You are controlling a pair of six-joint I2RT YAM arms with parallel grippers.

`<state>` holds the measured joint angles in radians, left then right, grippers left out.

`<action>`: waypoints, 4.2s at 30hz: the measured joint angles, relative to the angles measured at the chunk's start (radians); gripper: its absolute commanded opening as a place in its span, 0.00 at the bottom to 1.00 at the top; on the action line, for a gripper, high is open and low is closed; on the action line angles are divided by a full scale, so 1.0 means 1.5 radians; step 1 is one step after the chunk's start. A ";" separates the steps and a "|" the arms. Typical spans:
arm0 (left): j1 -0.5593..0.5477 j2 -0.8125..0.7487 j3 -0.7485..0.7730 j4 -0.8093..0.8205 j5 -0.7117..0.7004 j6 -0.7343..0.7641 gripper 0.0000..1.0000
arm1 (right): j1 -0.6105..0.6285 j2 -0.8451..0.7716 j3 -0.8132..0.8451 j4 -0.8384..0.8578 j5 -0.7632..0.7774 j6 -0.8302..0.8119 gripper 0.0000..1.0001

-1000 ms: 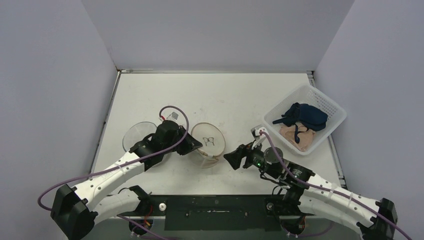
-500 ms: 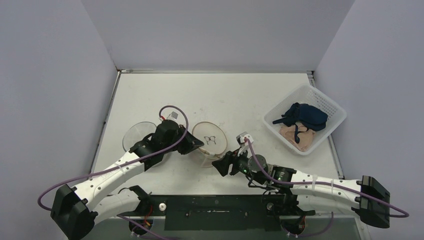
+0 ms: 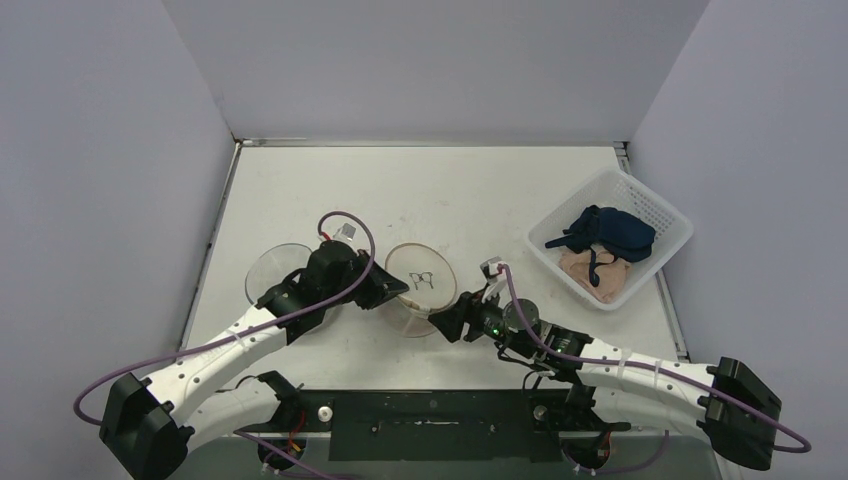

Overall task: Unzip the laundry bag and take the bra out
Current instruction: Unzip the laundry bag at the center of the board.

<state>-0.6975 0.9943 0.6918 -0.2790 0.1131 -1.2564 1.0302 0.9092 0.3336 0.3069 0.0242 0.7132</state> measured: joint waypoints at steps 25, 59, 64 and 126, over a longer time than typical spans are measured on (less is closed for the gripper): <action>0.008 -0.003 -0.028 0.044 0.023 0.002 0.00 | -0.016 0.005 -0.011 0.044 -0.056 0.023 0.22; 0.008 0.021 -0.032 0.079 0.069 0.034 0.00 | -0.013 -0.116 -0.029 -0.135 0.079 0.018 0.05; 0.008 0.094 0.018 0.079 0.112 0.093 0.00 | 0.042 -0.140 -0.021 -0.197 0.139 -0.001 0.05; -0.210 0.082 -0.054 0.169 -0.239 -0.034 0.00 | 0.139 -0.038 0.000 -0.100 0.213 0.022 0.05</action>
<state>-1.0126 1.1172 0.6102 -0.0250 -0.2455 -1.3067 1.2388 0.8520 0.3332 0.1562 0.3439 0.7464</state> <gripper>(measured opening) 0.049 0.084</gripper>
